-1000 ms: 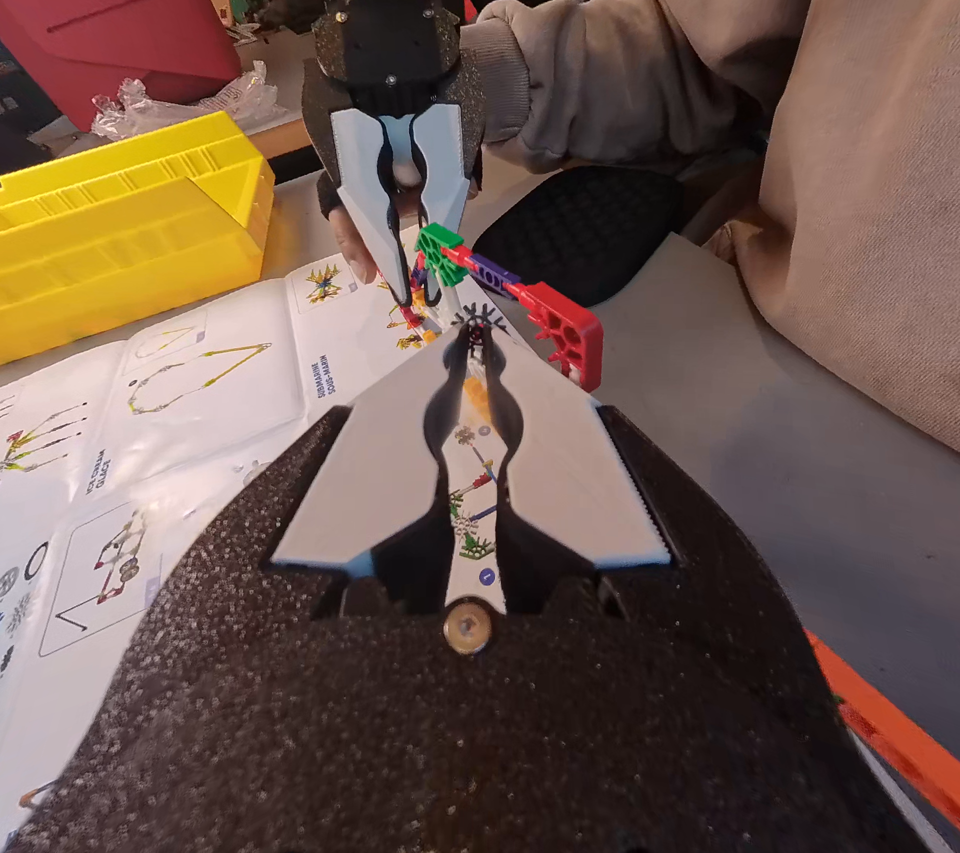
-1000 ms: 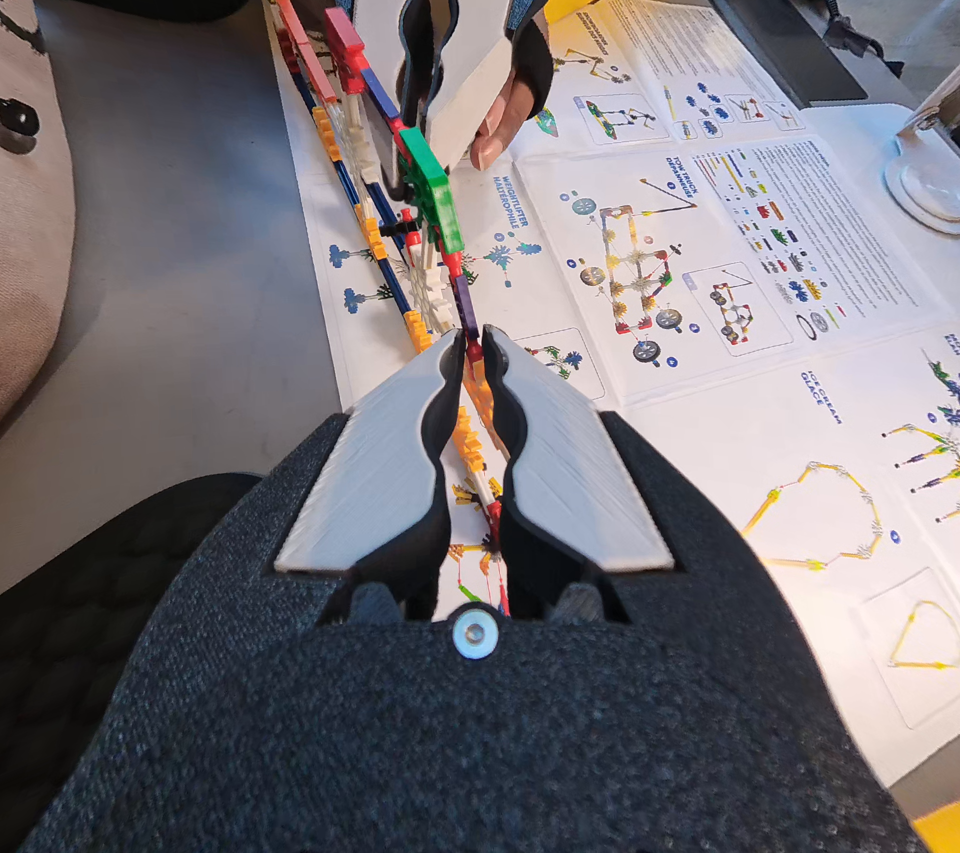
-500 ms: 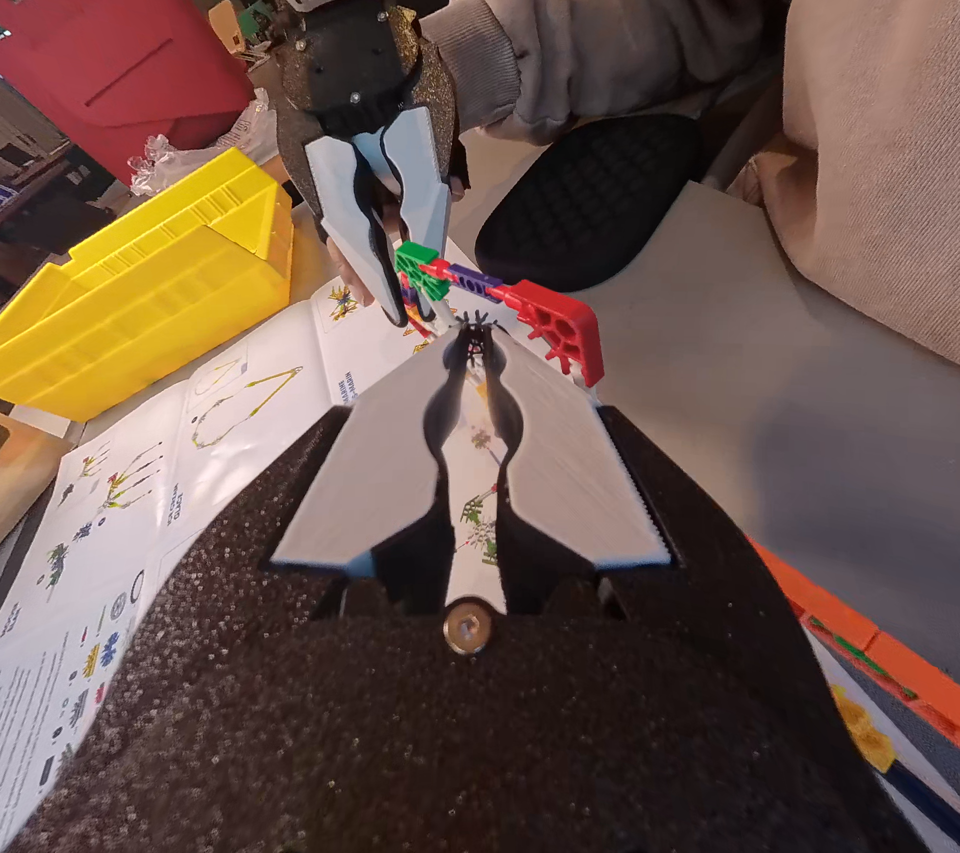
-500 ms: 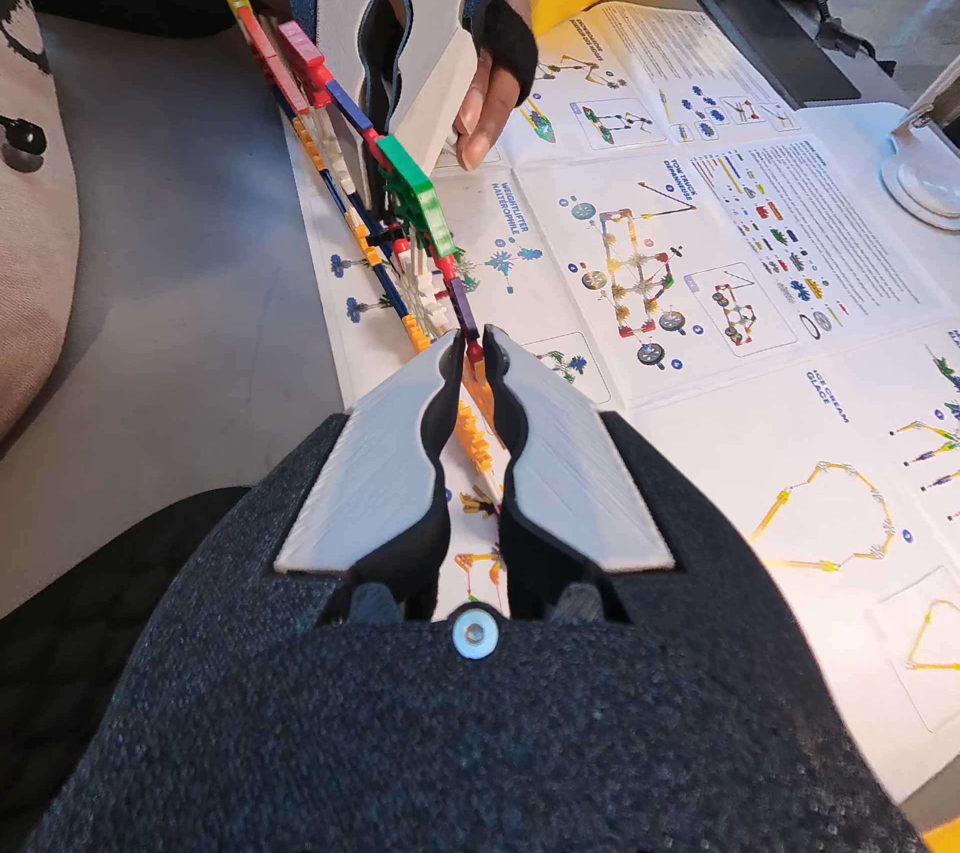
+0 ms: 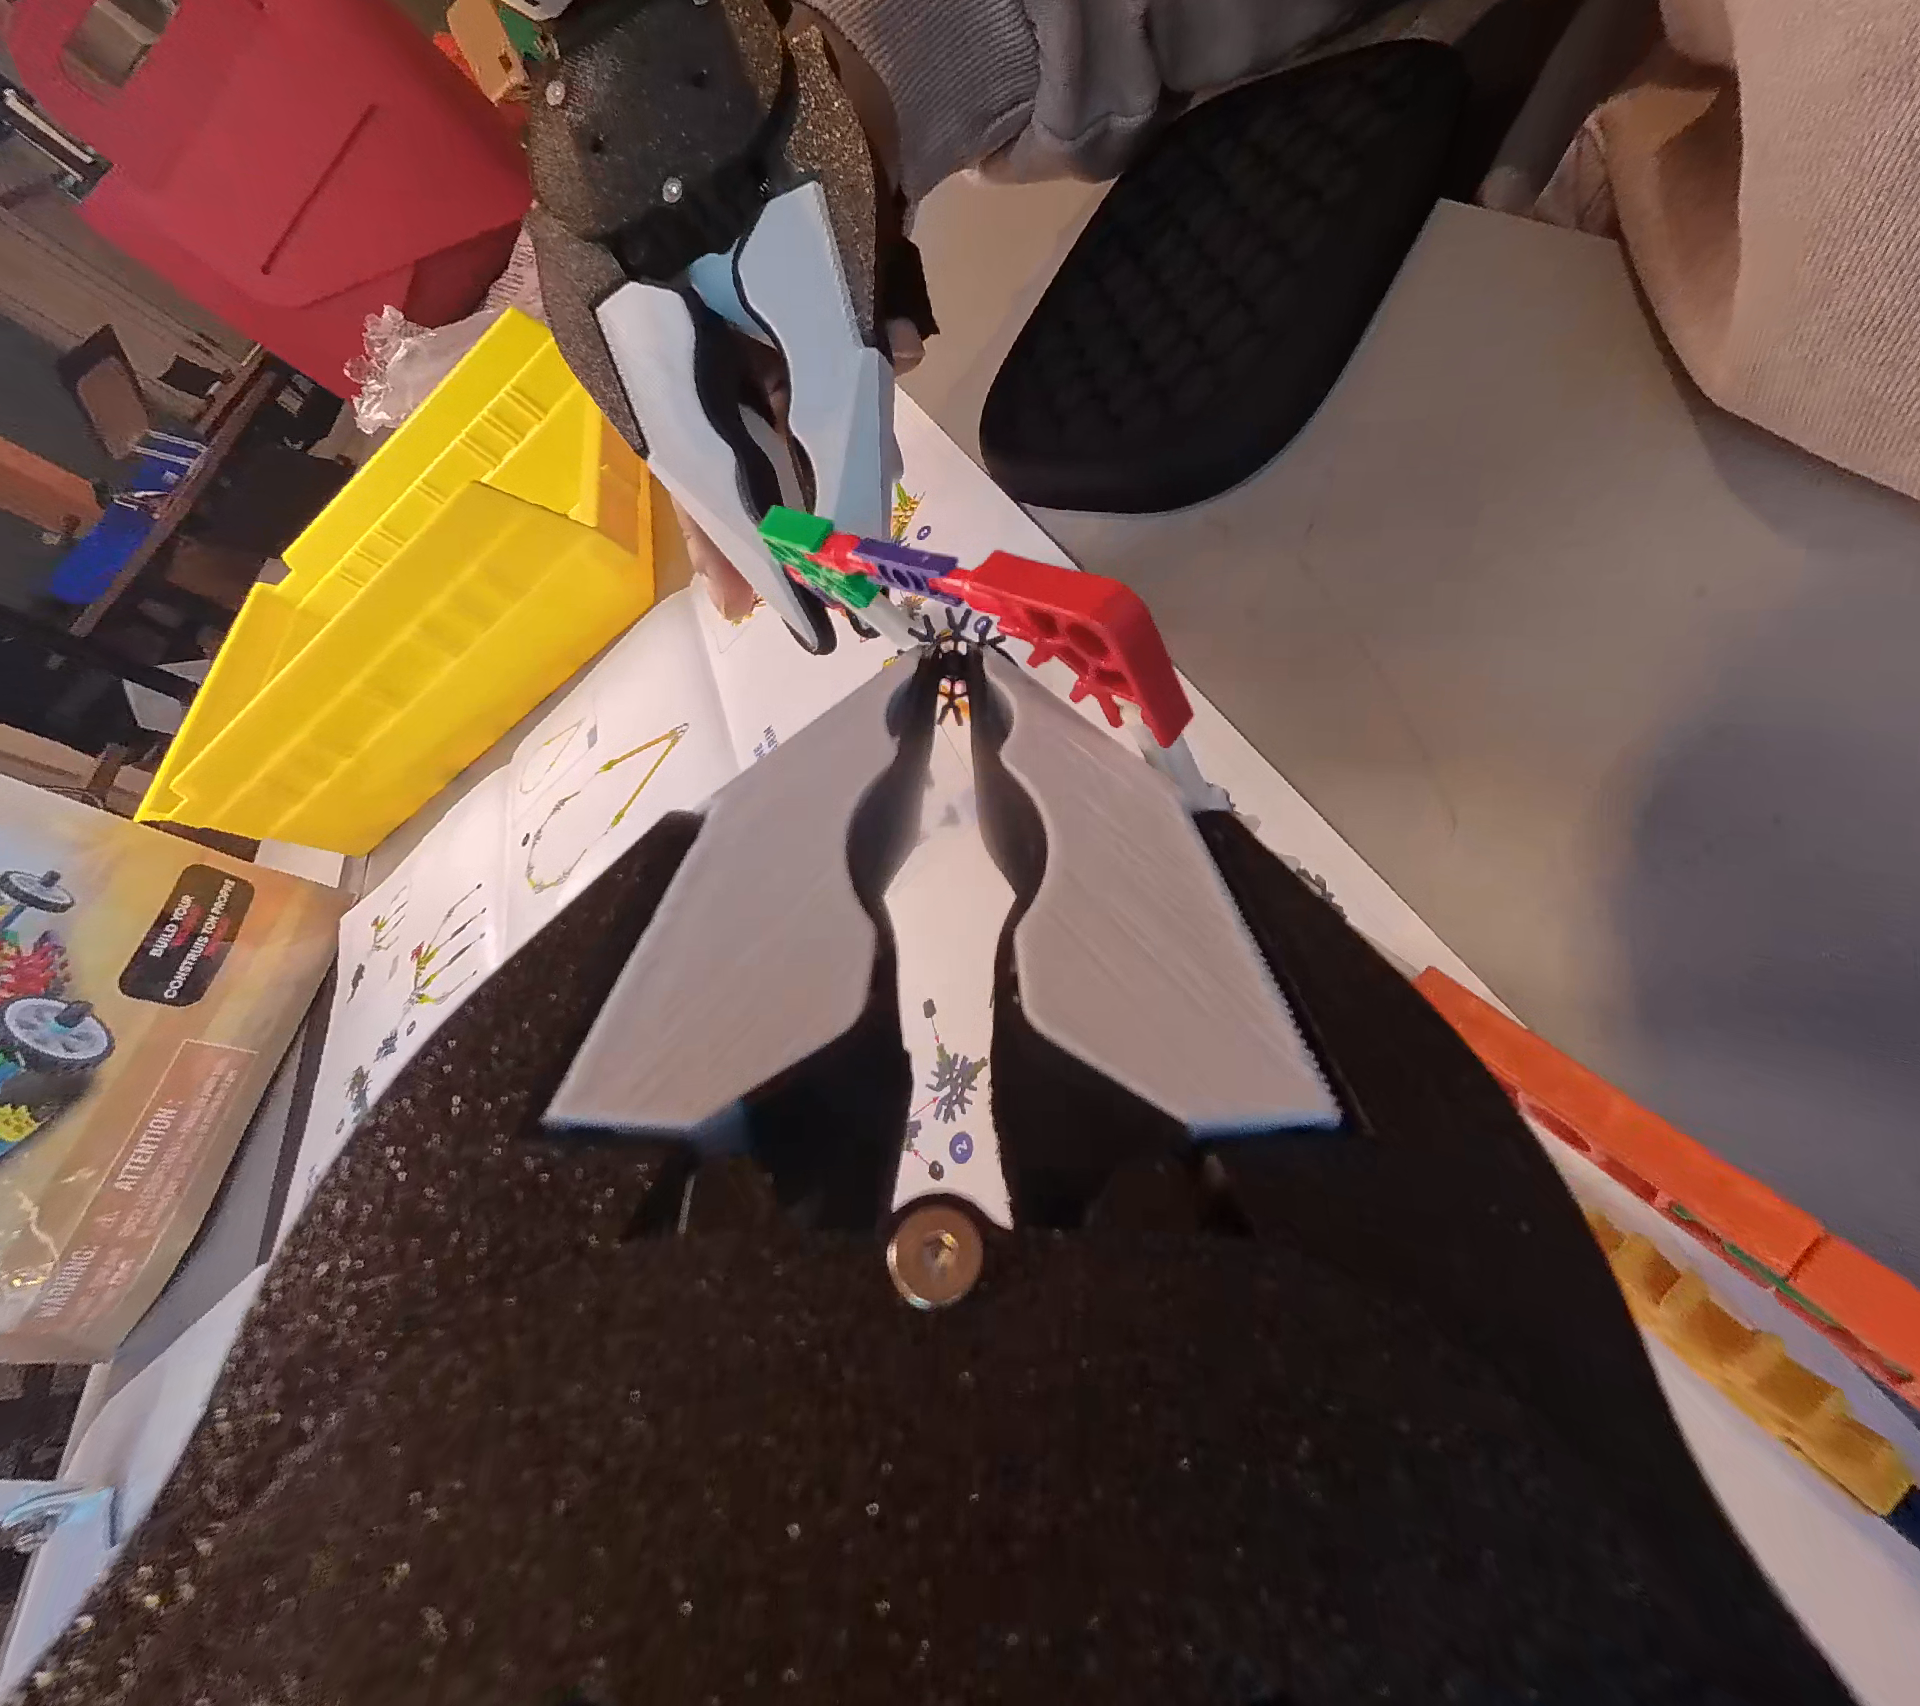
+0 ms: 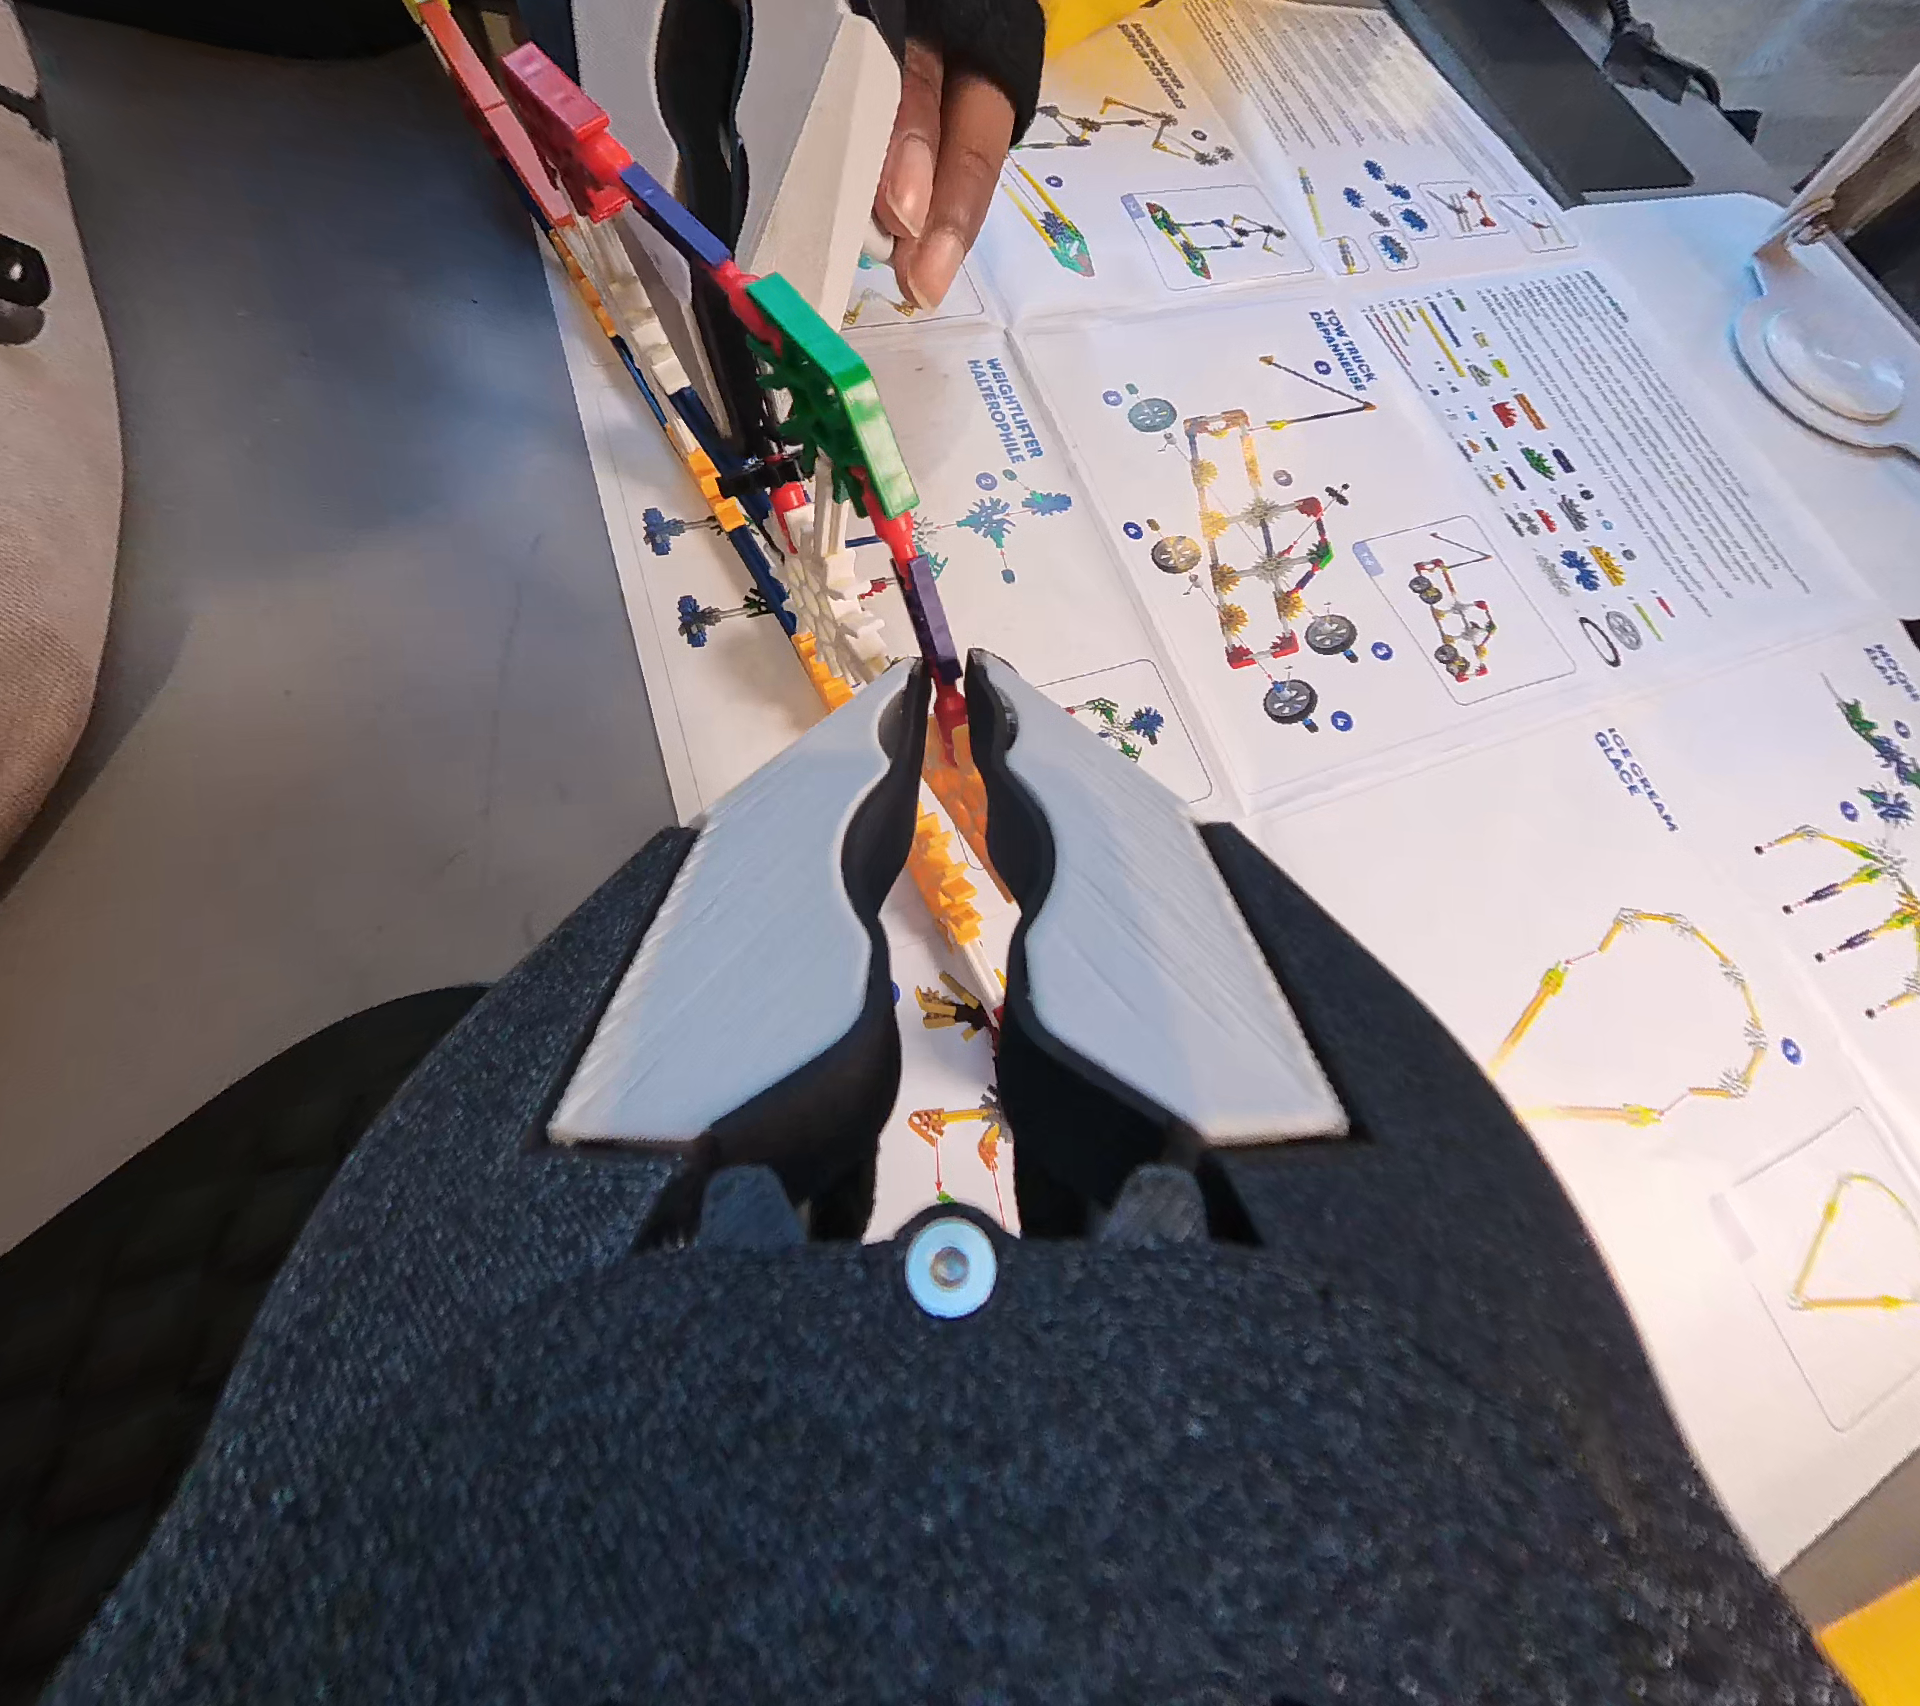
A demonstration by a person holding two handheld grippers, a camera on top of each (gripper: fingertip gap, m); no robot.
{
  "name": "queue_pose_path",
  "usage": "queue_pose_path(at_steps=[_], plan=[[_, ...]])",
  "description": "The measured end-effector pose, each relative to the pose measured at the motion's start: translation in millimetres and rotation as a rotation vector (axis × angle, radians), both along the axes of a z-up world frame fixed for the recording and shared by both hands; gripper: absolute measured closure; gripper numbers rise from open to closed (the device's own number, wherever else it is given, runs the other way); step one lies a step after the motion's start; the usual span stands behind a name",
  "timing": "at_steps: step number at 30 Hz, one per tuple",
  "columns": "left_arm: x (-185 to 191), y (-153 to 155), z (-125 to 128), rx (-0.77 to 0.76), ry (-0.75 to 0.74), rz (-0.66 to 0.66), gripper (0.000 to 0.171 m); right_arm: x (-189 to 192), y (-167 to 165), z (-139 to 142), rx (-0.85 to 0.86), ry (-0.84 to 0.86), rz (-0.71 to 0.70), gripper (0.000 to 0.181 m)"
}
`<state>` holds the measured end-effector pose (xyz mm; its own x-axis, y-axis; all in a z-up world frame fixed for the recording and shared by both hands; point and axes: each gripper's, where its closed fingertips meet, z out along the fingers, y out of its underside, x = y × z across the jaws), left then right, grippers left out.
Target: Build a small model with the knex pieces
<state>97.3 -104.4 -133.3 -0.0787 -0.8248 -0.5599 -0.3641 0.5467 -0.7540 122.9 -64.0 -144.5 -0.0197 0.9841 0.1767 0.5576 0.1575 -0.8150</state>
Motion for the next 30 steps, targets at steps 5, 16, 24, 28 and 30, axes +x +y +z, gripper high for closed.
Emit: queue_pose_path(at_steps=[5, 16, 24, 28, 30], plan=[[1.2, 0.2, -1.5, 0.002, 0.016, 0.009, 0.168, -0.3, 0.0, -0.5, 0.001, 0.005, -0.009, 0.176], [5.4, -0.9, -3.0, -0.01, 0.009, -0.006, 0.168, 3.6, -1.5, -0.8, -0.008, 0.03, -0.02, 0.176], [-0.8, -0.6, 4.1, -0.134, -0.038, 0.026, 0.158, 1.8, -0.2, 0.7, 0.002, 0.049, -0.024, 0.175], [-0.8, -1.6, 3.1, -0.135, -0.042, 0.029, 0.167, 1.3, 0.4, 0.7, 0.002, 0.049, -0.025, 0.175], [0.7, -2.1, 1.3, -0.14, -0.038, 0.026, 0.169, 0.7, 0.6, 0.6, 0.004, 0.047, -0.026, 0.175]])
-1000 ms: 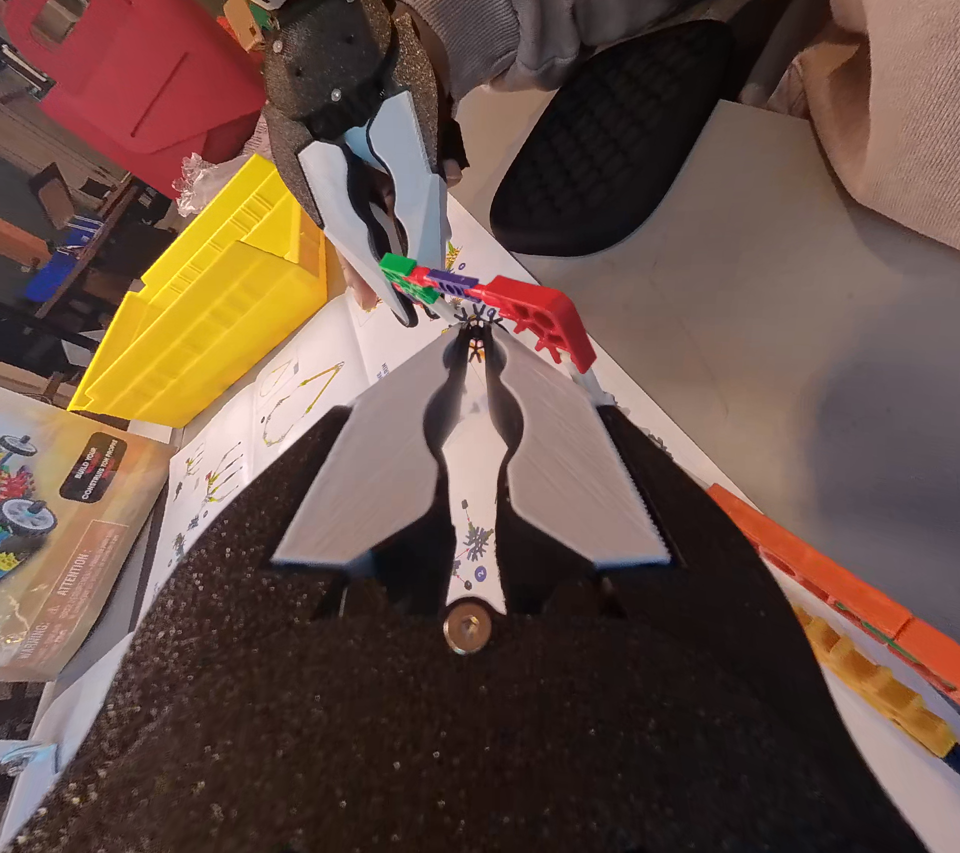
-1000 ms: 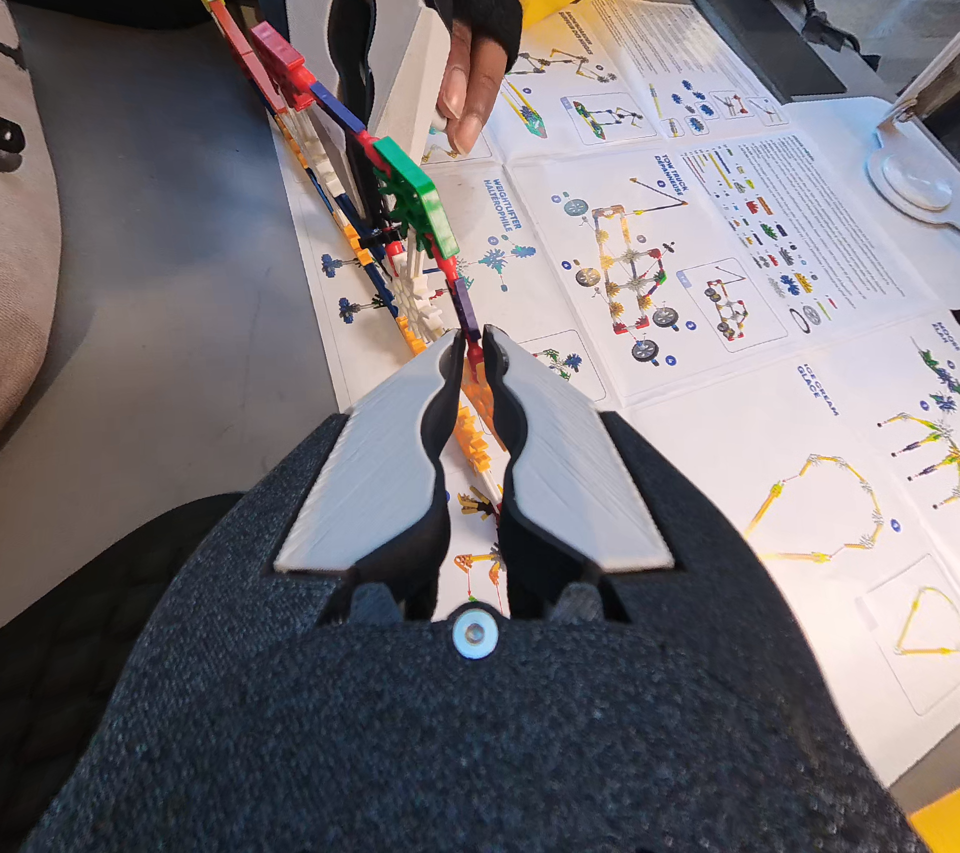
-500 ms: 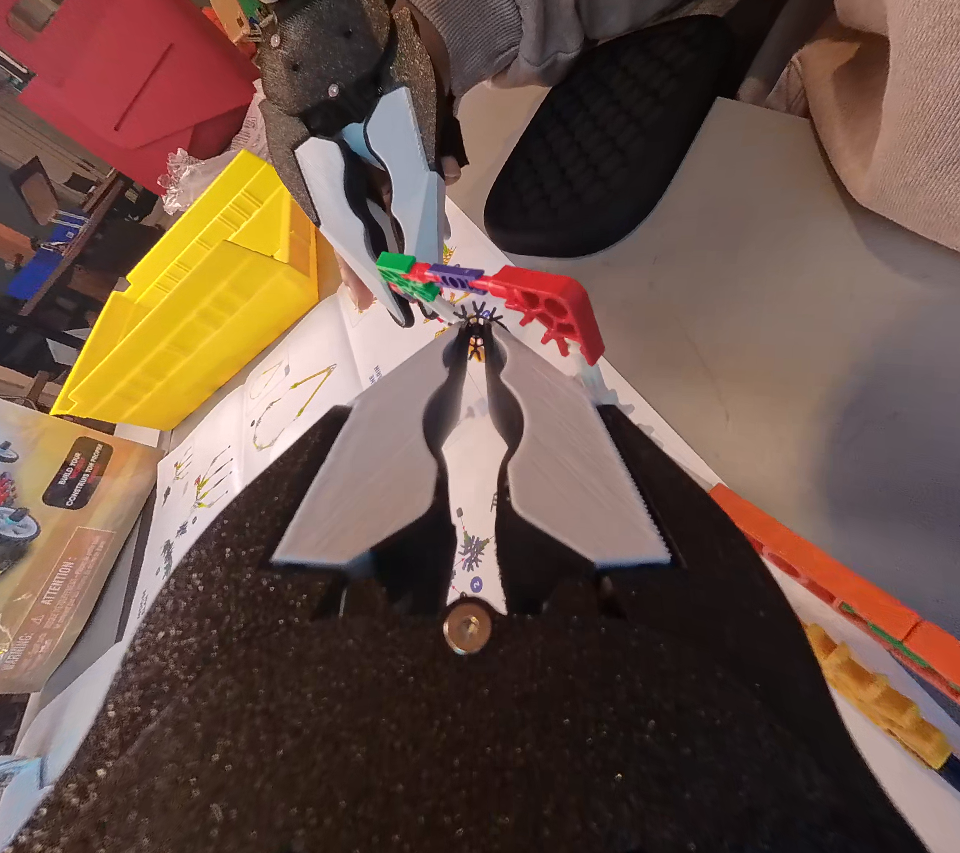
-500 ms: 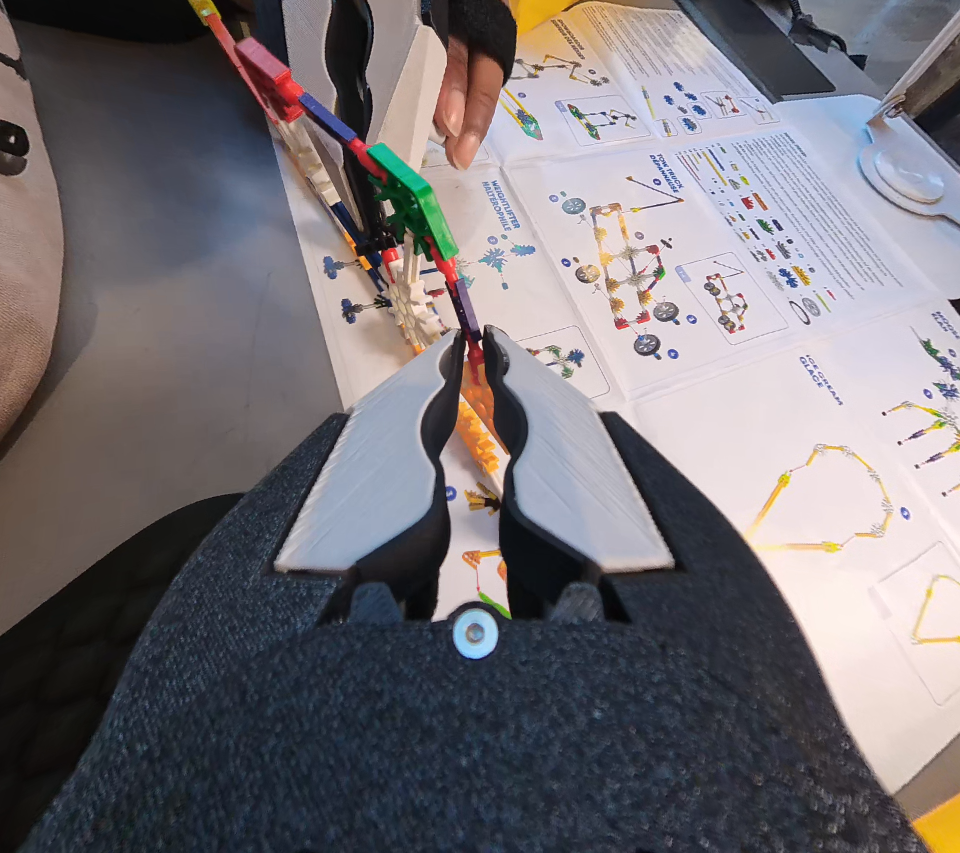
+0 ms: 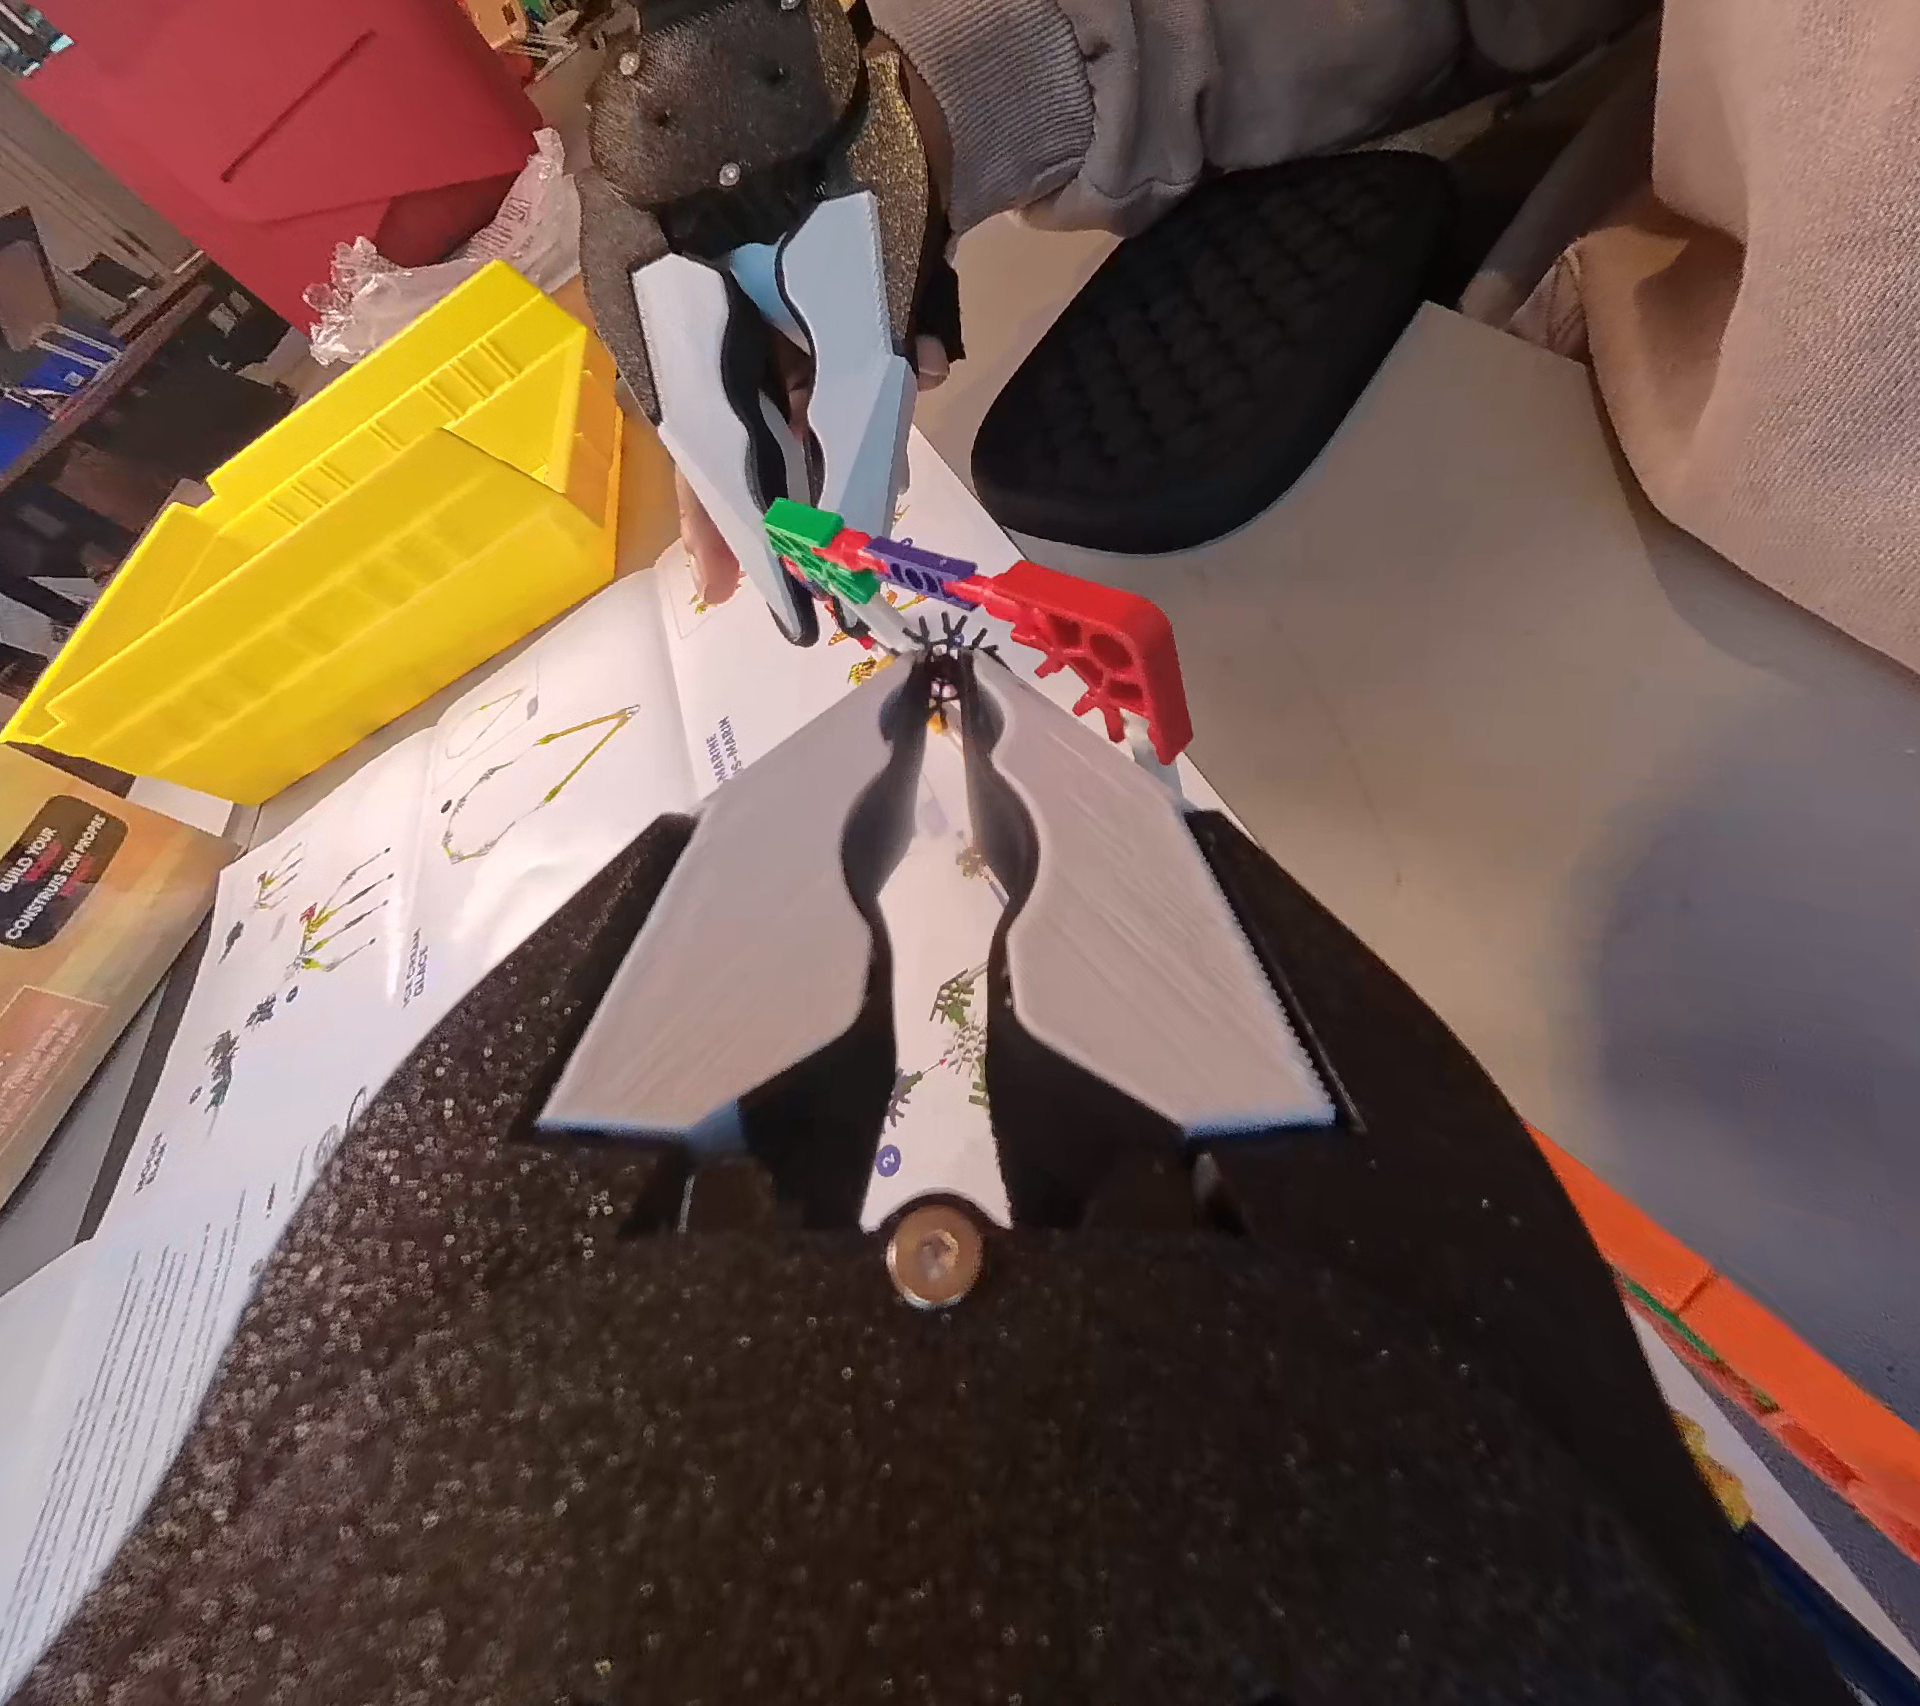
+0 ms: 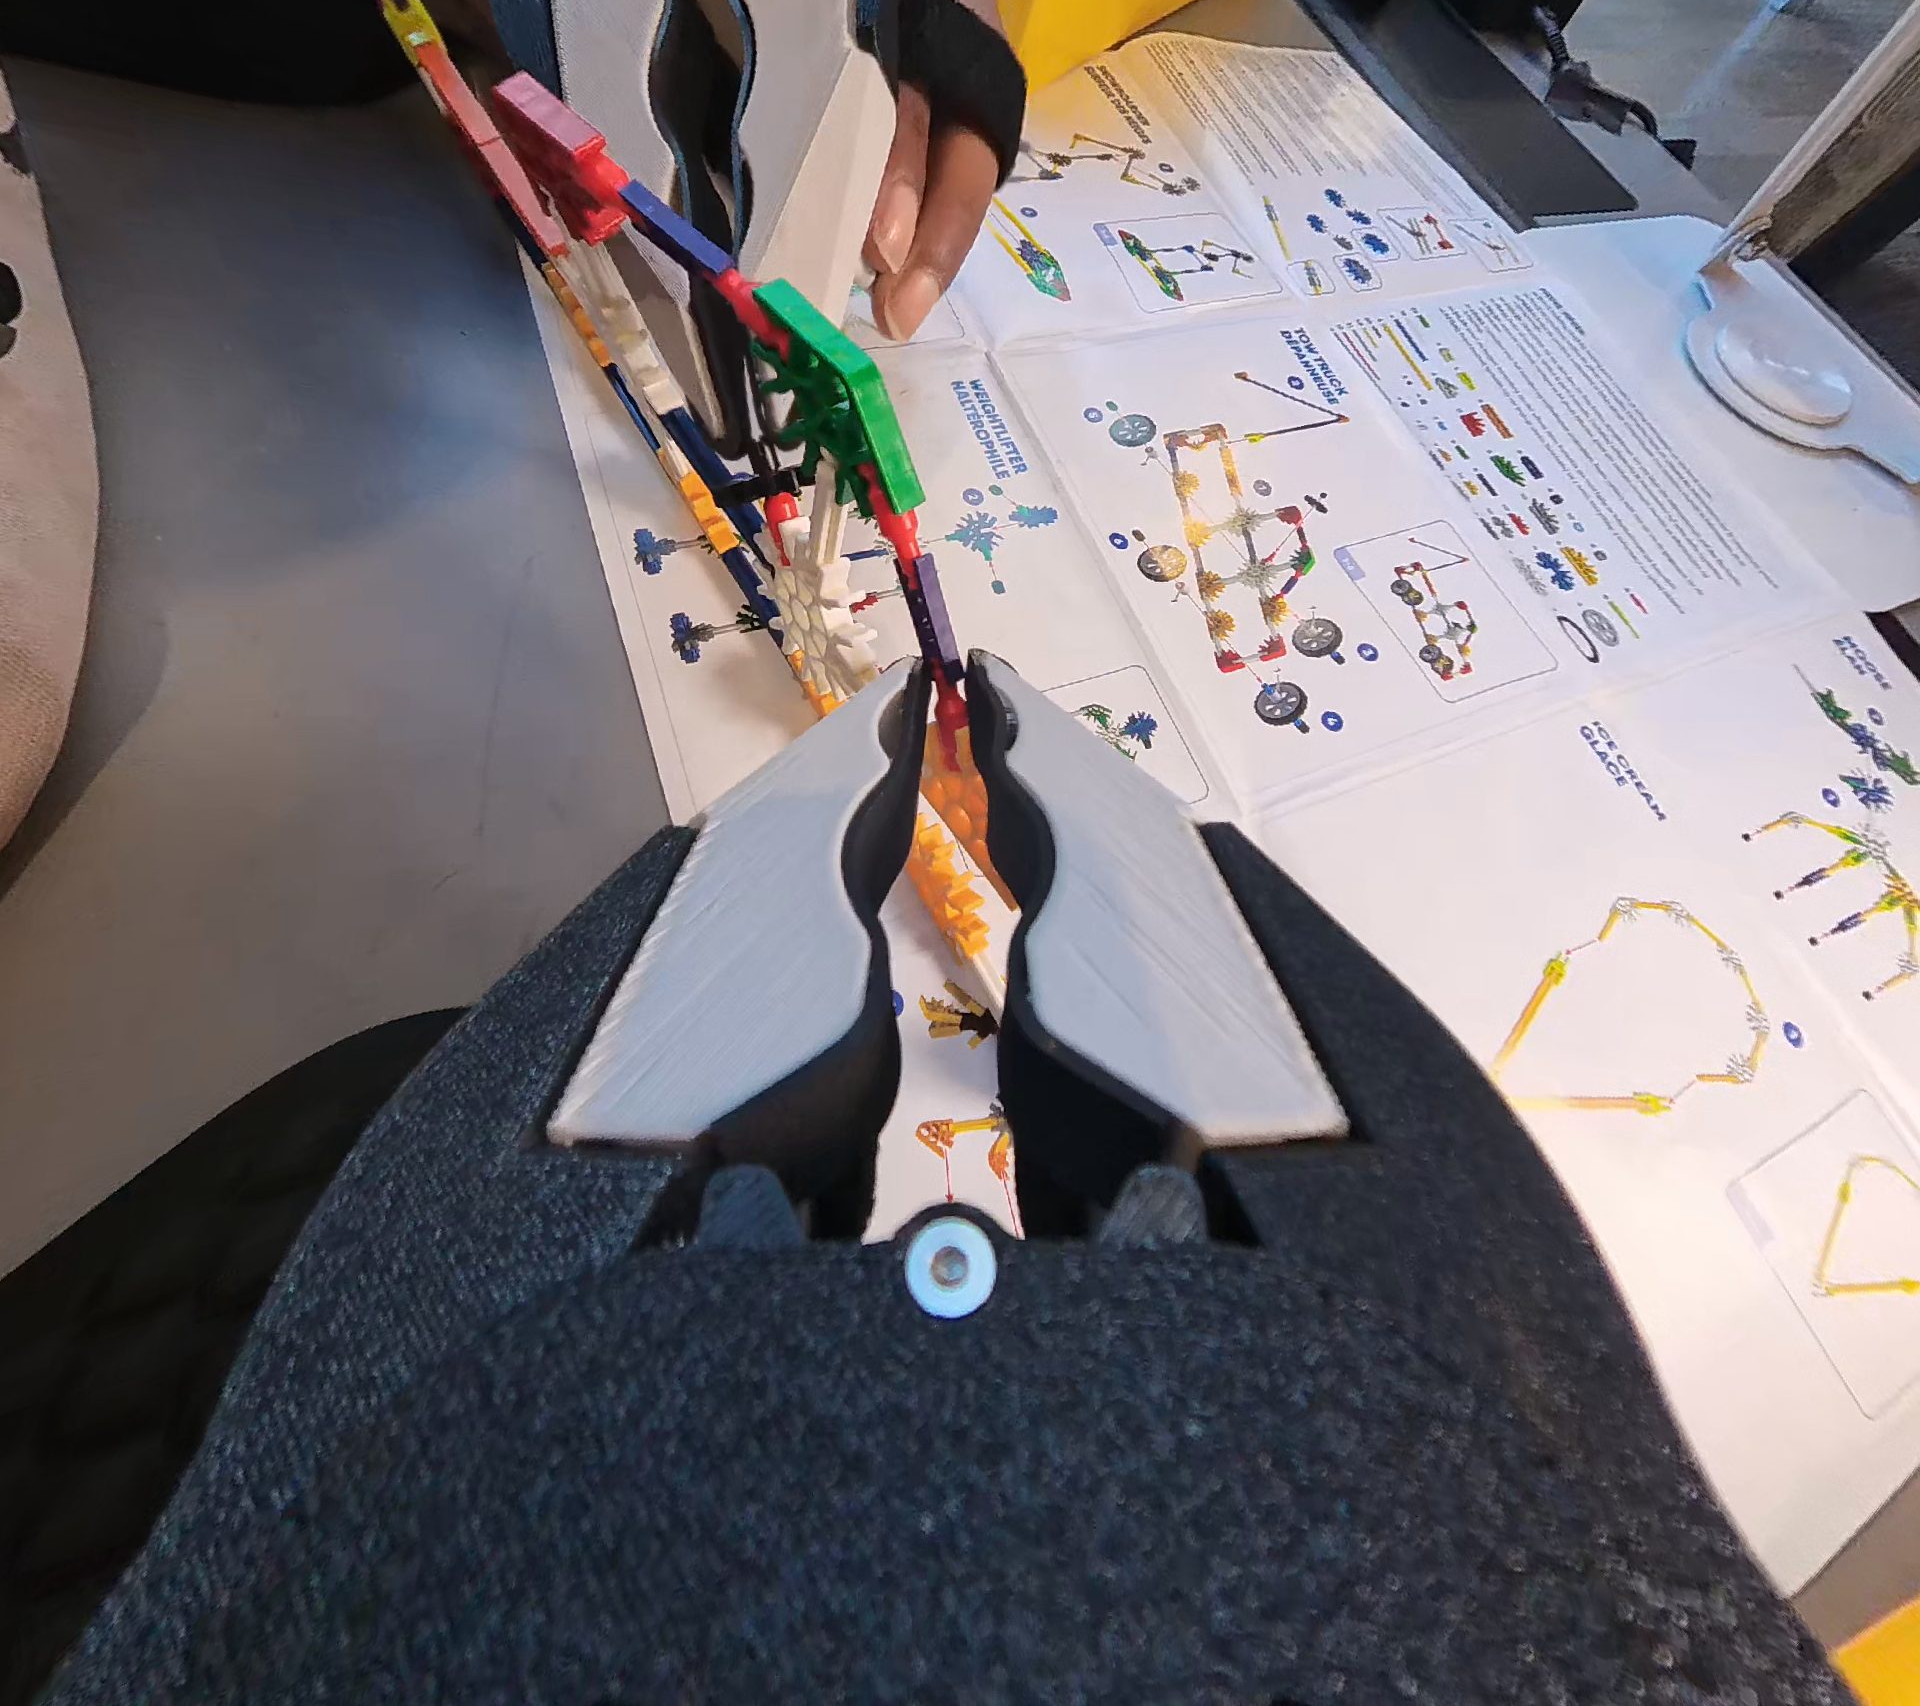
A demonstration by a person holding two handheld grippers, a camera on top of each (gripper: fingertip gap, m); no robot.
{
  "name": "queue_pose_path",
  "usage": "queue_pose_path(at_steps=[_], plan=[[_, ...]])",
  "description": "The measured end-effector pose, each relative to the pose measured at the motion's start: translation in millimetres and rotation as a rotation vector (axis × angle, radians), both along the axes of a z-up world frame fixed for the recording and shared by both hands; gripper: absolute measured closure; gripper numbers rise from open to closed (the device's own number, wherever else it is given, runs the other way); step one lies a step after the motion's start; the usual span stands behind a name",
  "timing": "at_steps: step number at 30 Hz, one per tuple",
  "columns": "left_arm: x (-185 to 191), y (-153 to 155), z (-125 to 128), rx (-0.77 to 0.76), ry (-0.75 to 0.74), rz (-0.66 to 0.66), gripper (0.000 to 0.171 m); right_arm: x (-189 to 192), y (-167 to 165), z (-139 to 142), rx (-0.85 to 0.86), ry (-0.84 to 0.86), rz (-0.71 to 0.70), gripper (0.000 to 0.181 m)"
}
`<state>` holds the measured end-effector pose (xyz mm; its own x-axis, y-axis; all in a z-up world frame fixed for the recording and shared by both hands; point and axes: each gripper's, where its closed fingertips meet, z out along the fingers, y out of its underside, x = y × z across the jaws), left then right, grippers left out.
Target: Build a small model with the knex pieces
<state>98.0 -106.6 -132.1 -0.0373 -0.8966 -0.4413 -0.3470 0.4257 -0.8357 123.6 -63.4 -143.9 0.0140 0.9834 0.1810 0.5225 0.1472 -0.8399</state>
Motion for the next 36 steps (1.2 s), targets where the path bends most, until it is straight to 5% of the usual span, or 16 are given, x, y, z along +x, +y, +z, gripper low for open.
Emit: queue_pose_path(at_steps=[12, 17, 25, 30, 33, 36], plan=[[-1, 5, -3, 0.026, 0.041, 0.017, 0.169, -1, 2, 0, 0.003, 0.0, -0.01, 0.175], [-25, 34, 4, -0.111, 0.009, 0.162, 0.161, -3, 11, -1, 0.003, -0.008, -0.051, 0.176], [-150, 82, 90, -0.191, -0.229, 0.588, 0.161, -1, 32, -5, 0.037, -0.017, -0.147, 0.176], [-221, 59, 135, -0.271, -0.335, 0.784, 0.156, 2, 54, -13, 0.022, -0.05, -0.228, 0.176], [-213, 33, 130, -0.258, -0.301, 0.812, 0.156, 0, 70, -21, -0.012, -0.088, -0.281, 0.176], [-175, 13, 95, -0.275, -0.158, 0.773, 0.157, -7, 83, -32, -0.05, -0.137, -0.305, 0.176]])
